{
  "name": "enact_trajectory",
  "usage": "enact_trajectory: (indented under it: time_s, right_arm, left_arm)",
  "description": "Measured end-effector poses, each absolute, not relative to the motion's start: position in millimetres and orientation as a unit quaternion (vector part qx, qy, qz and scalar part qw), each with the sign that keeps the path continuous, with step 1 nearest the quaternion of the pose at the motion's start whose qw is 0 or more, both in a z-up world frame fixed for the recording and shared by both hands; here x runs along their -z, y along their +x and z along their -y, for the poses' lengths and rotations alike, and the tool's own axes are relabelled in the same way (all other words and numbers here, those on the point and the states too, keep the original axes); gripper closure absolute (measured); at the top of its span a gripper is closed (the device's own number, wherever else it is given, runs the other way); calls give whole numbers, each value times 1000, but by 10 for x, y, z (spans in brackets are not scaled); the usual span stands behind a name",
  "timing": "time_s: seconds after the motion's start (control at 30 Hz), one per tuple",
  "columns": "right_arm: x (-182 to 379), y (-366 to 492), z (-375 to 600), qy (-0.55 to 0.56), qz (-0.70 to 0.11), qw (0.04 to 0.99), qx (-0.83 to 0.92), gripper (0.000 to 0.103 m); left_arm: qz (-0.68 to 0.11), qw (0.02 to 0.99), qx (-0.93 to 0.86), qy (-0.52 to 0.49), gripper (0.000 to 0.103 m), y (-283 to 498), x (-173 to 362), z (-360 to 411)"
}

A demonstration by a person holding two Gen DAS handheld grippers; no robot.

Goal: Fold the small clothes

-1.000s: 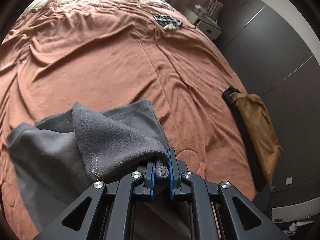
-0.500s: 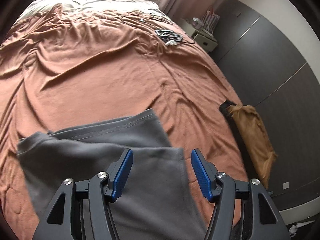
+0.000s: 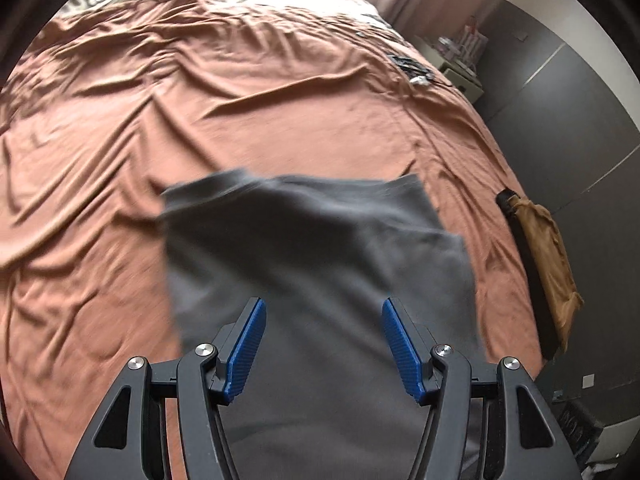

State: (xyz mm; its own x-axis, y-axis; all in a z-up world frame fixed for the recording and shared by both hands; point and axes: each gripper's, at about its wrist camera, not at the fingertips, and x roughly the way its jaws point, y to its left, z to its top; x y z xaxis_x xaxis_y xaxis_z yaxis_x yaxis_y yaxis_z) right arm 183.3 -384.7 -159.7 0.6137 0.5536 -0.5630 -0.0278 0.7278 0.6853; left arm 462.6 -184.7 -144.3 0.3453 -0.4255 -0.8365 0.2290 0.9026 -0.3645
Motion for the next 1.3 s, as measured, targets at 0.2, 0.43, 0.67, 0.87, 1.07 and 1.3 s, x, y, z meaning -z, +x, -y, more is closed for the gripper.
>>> enact_trajectory:
  time_s: [0.2,0.43,0.67,0.87,1.07,1.3]
  right_arm:
    - [1534,1850,3840,309,-419,838,-161,98]
    - [1358,1829,3856,283,-414,852,-149,55]
    - [1326,1940,3781,249,-428,856,-149,55]
    - [1341,2093,3753,223,-439,858,-144,55]
    - [1352,2224,3702,201,-446,860,-146,55]
    - [1420,2346,3637,194,-465,852,-143,60]
  left_arm:
    - [-544,812,182,-106,41,4280,1525,1446]
    - [-554,803,180,-125,41,3922,1610,1176]
    - [-569,786,184,-156,41,3604,1769,1050]
    - [-580,771,184,-187,41,3338,1983,1043]
    - [-586,761,183,-209,42,3226,2121,1093]
    - [-599,752,185,-203,55,3109,2214,1215]
